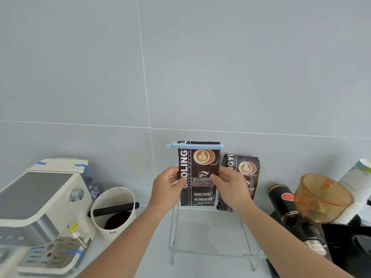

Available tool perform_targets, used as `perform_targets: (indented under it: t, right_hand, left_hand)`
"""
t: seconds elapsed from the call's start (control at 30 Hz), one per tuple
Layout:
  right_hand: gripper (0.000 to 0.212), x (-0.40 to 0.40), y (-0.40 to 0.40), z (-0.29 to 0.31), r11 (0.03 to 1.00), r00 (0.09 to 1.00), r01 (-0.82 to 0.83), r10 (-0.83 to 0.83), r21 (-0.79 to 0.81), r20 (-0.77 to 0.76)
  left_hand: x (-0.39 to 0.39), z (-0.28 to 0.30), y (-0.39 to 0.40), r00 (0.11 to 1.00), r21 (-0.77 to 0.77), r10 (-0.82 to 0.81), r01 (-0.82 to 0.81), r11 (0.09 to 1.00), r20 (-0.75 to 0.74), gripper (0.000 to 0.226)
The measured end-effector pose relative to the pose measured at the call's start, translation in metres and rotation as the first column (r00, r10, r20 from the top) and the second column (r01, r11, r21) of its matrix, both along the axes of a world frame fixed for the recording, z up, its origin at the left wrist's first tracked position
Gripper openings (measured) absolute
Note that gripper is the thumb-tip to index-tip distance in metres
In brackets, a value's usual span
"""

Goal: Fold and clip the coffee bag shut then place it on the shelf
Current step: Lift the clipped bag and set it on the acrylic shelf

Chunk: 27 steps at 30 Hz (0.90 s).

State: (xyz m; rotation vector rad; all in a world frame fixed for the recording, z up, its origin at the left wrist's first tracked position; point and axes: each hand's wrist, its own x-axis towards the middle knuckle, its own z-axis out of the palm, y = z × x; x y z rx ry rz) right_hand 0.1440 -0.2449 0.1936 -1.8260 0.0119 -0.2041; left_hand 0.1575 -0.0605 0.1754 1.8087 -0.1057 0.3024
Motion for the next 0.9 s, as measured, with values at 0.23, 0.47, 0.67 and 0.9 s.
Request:
perform_targets:
  t: [0.23, 0.47, 0.67, 0.9]
  right_hand:
    - [0.043, 0.022, 0.002, -0.039, 0.999, 0.997, 0.000, 0.003, 0.041, -0.074]
    - [0.044, 0.034, 0.003, -0.065, 0.999, 0.995, 0.009, -0.004, 0.050, -0.103]
    - [0.039, 0.044, 0.003, -0.069, 0.999, 0.994, 0.031, -0.027, 0.037, -0.104]
    - [0.036, 0.055, 0.005, -0.068, 0.998, 0.992, 0.062, -0.060, 0.013, -0.110]
  left_hand:
    - [0.026, -0.042, -0.001, 0.997, -0.031, -0.010, 0.008, 1.000, -0.081, 0.022]
    - [0.037, -0.066, -0.003, 0.990, -0.088, -0.017, 0.004, 0.996, -0.143, 0.025]
    - [0.051, -0.070, -0.004, 0.989, -0.096, -0.033, 0.019, 0.995, -0.147, 0.025]
    - [0.064, -0.071, -0.007, 0.988, -0.094, -0.035, 0.021, 0.995, -0.151, 0.028]
